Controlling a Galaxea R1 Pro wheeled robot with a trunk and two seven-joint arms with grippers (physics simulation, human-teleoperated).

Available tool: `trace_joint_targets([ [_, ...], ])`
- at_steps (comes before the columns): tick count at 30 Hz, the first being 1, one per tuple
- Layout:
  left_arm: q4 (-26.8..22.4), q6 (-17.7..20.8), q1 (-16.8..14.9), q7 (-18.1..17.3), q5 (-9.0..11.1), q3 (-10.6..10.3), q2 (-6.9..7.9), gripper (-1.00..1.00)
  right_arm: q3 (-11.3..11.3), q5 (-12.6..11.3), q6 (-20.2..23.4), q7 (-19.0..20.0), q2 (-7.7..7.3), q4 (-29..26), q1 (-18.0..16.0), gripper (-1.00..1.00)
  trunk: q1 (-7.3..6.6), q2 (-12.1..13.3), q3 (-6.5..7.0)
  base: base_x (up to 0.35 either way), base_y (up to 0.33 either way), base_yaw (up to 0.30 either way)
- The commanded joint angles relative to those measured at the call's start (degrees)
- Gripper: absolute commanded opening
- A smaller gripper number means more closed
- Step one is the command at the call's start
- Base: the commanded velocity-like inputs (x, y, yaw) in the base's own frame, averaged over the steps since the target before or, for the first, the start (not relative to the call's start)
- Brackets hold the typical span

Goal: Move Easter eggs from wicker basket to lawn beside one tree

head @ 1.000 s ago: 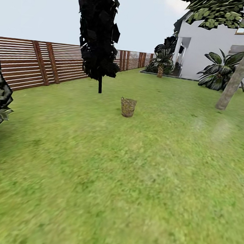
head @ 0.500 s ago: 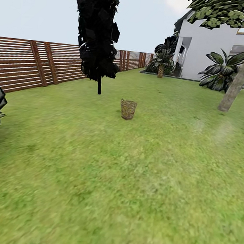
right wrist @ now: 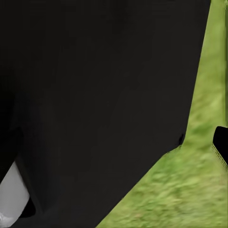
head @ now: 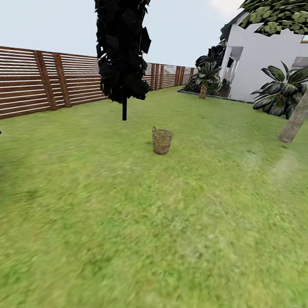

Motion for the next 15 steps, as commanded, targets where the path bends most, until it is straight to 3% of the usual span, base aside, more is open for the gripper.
trace_joint_targets([
  [1,0.05,-0.19,-0.03,0.02,0.03,-0.04,0.00,1.00,-0.03,-0.02,-0.19,0.06,0.01,-0.05,0.02,1.00,0.03,-0.02,-0.04,0.341,0.000,0.000],
  [15,0.05,-0.19,-0.03,0.00,0.03,-0.13,0.00,1.00,-0.08,-0.13,-2.41,0.06,0.11,-0.50,0.02,1.00,0.03,-0.02,-0.04,0.341,0.000,0.000],
])
